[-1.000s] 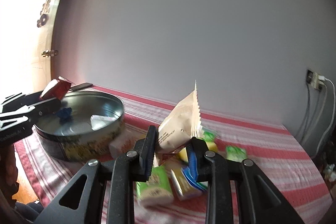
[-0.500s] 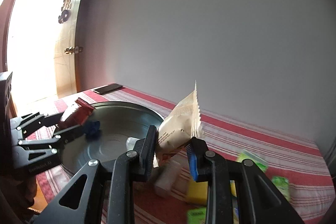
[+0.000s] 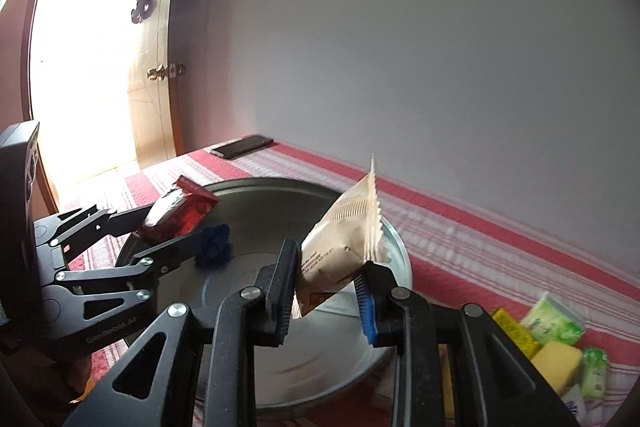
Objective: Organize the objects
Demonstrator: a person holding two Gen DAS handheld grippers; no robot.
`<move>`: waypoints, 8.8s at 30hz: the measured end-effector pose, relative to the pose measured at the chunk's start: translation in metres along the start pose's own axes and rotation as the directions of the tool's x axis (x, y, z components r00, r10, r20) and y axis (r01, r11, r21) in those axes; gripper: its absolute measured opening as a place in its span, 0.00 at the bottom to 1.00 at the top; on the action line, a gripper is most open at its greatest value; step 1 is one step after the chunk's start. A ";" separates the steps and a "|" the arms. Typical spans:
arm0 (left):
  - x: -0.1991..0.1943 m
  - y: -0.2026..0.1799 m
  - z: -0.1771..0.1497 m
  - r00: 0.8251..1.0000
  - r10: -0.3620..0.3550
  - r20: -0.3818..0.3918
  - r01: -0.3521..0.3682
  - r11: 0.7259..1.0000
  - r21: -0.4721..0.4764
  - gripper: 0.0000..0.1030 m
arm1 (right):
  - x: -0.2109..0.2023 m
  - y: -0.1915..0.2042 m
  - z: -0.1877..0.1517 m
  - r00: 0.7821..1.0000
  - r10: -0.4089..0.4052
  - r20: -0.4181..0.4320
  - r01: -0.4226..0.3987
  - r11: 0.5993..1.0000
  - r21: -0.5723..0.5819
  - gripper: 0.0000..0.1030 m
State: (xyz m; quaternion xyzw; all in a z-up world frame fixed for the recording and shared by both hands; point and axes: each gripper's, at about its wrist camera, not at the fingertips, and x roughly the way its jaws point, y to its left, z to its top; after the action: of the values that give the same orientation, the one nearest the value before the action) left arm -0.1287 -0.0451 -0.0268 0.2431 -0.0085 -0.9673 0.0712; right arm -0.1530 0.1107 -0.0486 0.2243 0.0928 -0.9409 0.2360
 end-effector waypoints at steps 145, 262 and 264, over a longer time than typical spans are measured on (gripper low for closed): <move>-0.001 -0.202 -0.033 0.921 -0.270 -0.282 0.323 0.932 0.162 0.85 | -0.060 -0.167 -0.121 0.826 -0.378 -0.419 0.495 0.841 0.217 0.80; -0.081 -0.141 -0.028 0.947 -0.196 0.254 0.180 0.980 0.083 0.78 | -0.130 -0.152 -0.125 0.876 -0.479 0.050 0.438 0.836 0.331 0.54; -0.081 -0.128 -0.024 0.951 -0.170 0.260 0.160 0.985 0.057 0.78 | -0.128 -0.149 -0.123 0.880 -0.472 0.052 0.432 0.842 0.323 0.54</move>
State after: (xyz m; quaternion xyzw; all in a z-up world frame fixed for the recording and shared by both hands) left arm -0.0640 0.0932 -0.0169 0.1131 -0.0145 -0.9933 -0.0158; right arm -0.0782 0.3268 -0.0868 0.1681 -0.0170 -0.9853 -0.0243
